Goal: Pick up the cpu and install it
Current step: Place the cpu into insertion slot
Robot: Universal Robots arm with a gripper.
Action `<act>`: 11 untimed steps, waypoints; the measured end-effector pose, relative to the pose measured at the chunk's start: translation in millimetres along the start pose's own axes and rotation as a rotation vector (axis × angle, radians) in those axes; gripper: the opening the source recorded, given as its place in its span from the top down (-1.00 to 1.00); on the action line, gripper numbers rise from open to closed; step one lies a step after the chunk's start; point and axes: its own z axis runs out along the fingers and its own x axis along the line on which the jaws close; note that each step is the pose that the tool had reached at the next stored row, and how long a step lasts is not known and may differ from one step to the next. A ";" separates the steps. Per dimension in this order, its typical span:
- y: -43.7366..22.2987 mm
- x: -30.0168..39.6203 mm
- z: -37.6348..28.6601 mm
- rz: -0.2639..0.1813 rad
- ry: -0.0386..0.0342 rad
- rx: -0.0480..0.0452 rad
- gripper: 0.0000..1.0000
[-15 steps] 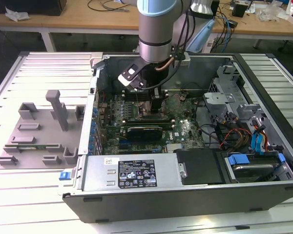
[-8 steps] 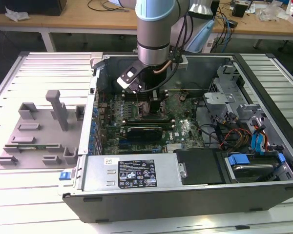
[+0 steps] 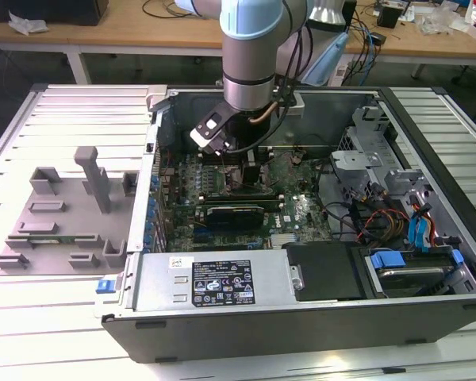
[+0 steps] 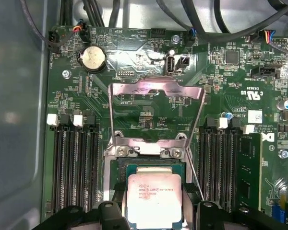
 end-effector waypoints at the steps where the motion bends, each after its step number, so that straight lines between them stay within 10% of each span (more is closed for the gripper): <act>1: -0.1 -0.1 0.4 0.011 -0.0002 0.0006 -0.09; 11: -0.2 2.3 3.5 0.009 0.0036 -0.0001 -0.09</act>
